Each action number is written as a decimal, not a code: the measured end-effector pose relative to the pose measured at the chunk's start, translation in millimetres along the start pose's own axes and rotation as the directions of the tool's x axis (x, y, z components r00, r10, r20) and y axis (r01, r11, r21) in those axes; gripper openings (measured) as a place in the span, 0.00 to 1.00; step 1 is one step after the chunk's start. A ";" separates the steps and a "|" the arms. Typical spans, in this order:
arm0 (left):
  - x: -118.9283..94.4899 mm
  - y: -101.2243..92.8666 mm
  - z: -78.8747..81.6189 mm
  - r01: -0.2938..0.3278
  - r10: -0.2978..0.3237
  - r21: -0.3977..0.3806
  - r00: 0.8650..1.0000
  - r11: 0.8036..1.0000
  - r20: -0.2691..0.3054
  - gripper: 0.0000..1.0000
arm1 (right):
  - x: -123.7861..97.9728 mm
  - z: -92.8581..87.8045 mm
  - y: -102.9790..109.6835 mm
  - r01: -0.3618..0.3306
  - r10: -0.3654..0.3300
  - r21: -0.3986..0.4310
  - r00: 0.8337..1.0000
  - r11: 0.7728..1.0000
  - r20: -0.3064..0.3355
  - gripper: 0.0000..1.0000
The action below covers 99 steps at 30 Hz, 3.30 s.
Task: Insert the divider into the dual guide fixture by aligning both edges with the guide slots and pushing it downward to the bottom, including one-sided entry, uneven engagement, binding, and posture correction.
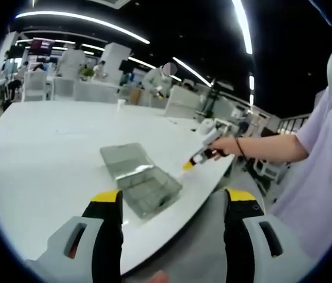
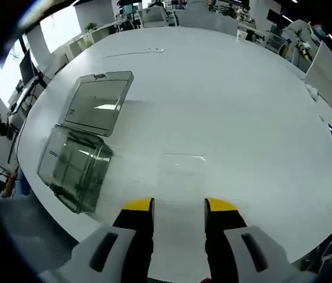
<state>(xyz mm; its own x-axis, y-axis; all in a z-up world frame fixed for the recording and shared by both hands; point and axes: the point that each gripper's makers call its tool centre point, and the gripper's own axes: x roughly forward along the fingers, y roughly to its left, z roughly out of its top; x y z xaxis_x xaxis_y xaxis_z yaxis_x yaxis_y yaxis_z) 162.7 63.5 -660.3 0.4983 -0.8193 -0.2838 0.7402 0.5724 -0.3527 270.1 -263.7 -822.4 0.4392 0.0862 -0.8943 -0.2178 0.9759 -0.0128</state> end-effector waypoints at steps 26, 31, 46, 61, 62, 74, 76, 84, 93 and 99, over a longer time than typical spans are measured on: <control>8.9 -24.5 16.5 -0.082 0.083 -0.014 0.992 0.997 0.091 0.67 | -46.9 20.6 12.1 -0.059 0.082 -0.186 0.989 0.981 0.121 0.28; 12.1 -33.3 16.5 -0.087 0.087 -0.005 0.992 0.996 0.094 0.67 | -44.0 15.5 6.3 -0.067 0.088 -0.181 0.990 0.981 0.109 0.28; 21.8 -33.9 12.1 -0.092 0.091 0.015 0.994 0.996 0.061 0.67 | -55.0 16.6 4.0 -0.081 0.110 -0.203 0.985 0.976 0.134 0.28; 39.3 -44.5 12.7 -0.067 0.066 0.036 0.997 0.997 0.040 0.66 | -77.1 18.1 20.8 -0.128 0.178 -0.260 0.967 0.957 0.182 0.28; 40.8 -44.9 12.3 -0.064 0.063 0.037 0.997 0.997 0.036 0.66 | -77.6 17.9 21.8 -0.132 0.183 -0.259 0.966 0.957 0.184 0.28; 46.3 -43.9 23.8 -0.058 0.055 0.052 0.998 0.997 0.043 0.64 | -95.5 23.7 45.6 -0.141 0.221 -0.341 0.952 0.929 0.209 0.28; 48.4 -42.6 24.4 -0.058 0.056 0.054 0.998 0.997 0.040 0.64 | -99.2 27.1 51.0 -0.148 0.234 -0.349 0.947 0.925 0.219 0.28; 56.9 -41.0 26.6 -0.046 0.044 0.061 0.999 0.997 0.029 0.63 | -113.0 39.8 76.5 -0.163 0.278 -0.403 0.929 0.900 0.244 0.28; 57.4 -37.3 31.5 -0.047 0.045 0.062 0.998 0.997 0.036 0.62 | -128.2 45.7 103.1 -0.160 0.314 -0.484 0.914 0.861 0.257 0.28; 58.7 -35.5 31.6 -0.044 0.042 0.061 0.999 0.997 0.033 0.60 | -139.7 45.8 120.5 -0.157 0.342 -0.548 0.905 0.822 0.253 0.28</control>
<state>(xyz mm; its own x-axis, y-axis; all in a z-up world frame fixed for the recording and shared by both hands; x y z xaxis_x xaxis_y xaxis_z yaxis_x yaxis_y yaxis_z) 180.0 -6.0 -636.2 0.5438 -0.7949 -0.2691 0.7437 0.6050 -0.2843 222.4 -149.0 -678.6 0.5439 0.4621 -0.7005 -0.7253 0.6787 -0.1154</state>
